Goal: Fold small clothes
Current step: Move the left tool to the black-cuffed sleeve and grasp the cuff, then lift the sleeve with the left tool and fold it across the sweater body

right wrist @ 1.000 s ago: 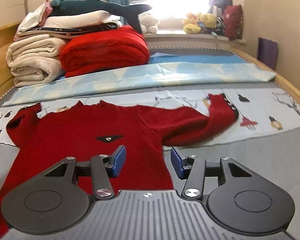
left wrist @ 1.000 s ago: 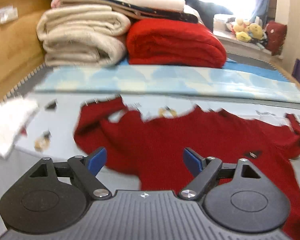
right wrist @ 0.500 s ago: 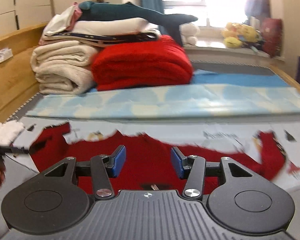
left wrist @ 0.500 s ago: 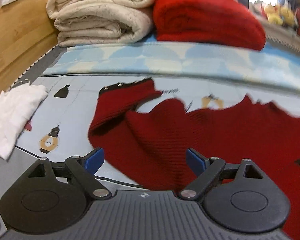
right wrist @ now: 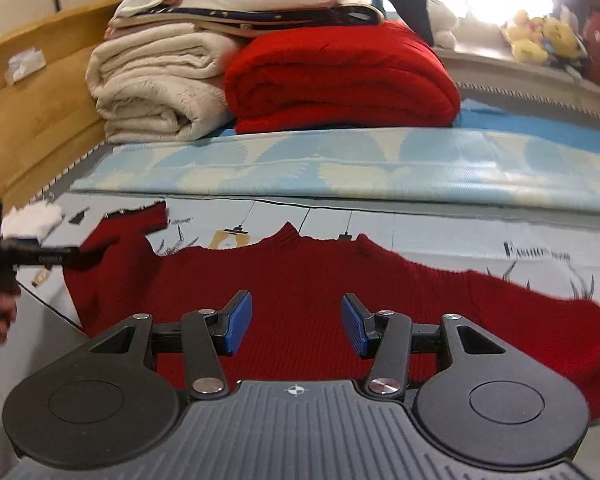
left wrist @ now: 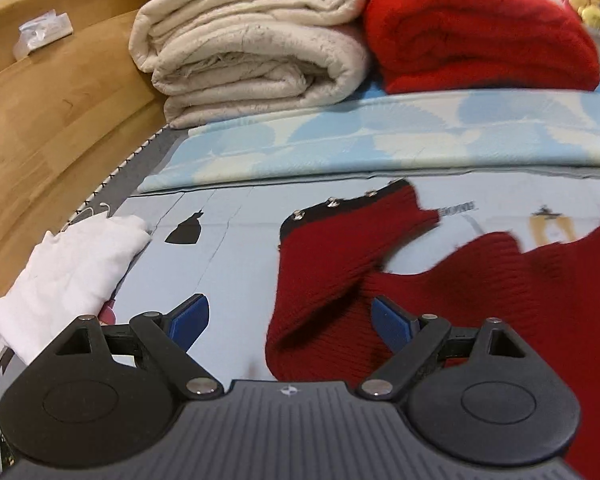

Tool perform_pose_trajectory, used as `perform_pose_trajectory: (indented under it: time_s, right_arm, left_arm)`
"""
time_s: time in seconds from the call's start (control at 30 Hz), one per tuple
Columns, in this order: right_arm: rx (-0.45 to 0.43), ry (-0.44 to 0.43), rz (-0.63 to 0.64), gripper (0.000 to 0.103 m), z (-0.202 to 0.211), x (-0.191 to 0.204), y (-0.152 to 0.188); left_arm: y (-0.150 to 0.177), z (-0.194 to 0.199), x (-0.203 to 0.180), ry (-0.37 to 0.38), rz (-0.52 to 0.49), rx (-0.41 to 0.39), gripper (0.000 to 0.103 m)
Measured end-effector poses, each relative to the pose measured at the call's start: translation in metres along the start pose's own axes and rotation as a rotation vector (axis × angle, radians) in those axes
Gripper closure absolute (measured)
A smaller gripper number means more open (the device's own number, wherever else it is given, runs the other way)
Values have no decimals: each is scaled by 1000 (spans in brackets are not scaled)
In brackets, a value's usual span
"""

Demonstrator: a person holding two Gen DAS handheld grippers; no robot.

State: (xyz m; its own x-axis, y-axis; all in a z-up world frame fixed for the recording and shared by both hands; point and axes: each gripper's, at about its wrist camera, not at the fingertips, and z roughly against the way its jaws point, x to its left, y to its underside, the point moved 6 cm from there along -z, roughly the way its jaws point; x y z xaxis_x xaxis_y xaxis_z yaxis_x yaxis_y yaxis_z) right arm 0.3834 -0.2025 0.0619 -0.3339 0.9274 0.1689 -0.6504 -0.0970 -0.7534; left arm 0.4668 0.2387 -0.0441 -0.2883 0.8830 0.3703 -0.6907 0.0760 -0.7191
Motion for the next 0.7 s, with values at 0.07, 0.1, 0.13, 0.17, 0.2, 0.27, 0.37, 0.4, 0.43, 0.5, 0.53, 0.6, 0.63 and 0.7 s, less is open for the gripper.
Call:
perform_pose_trajectory:
  time_s: [0.07,0.1,0.13,0.17,0.2,0.27,0.37,0.4,0.43,0.5,0.53,0.6,0.63,0.7]
  right_arm:
    - [13,2,-5,51,-3,-4,3]
    - [21,0,-17,51,-5,-5,3]
    - [26,-3,-26,51,-7,-8,4]
    - [29,-5,-30,51,-9,-8,3]
    - [31,-5,-28,51,-10,-7,3]
    - [34,-1,-17,51,-15,-7,4]
    - [40,-2,-1,51,-18,-3,6]
    - [41,-1,6,51,-19,-2,7]
    - [42,0,11,51,-19,-1,7]
    - [41,-1,14,51,-18,0,7]
    - [36,-5,14,51,-17,0,7]
    - [34,-8,14,51,-17,0,5]
    - [32,-8,12,51,-16,-1,5]
    - [33,-6,-6,51,-12,-3,5]
  left_arm:
    - [-1,-14,-2,-5,-17,9,11]
    - [-1,-21,-4,-7,-35,13,12]
    - [-1,-28,-6,-11,-58,19,14]
    - [0,-33,-8,-15,-76,24,15]
    - [2,-38,-10,-16,-90,33,21]
    - [8,-50,-11,-7,-103,74,41]
    - [16,-60,-5,-14,-87,131,88]
    - [16,-58,-2,-16,-81,126,91]
    - [13,-55,2,-6,-66,118,92]
    - [5,-43,10,5,-40,92,92]
    - [-3,-31,15,4,-26,71,93]
    - [-18,-2,22,20,13,29,93]
    - [-26,18,24,39,33,4,93]
    - [-40,54,21,68,41,-33,93]
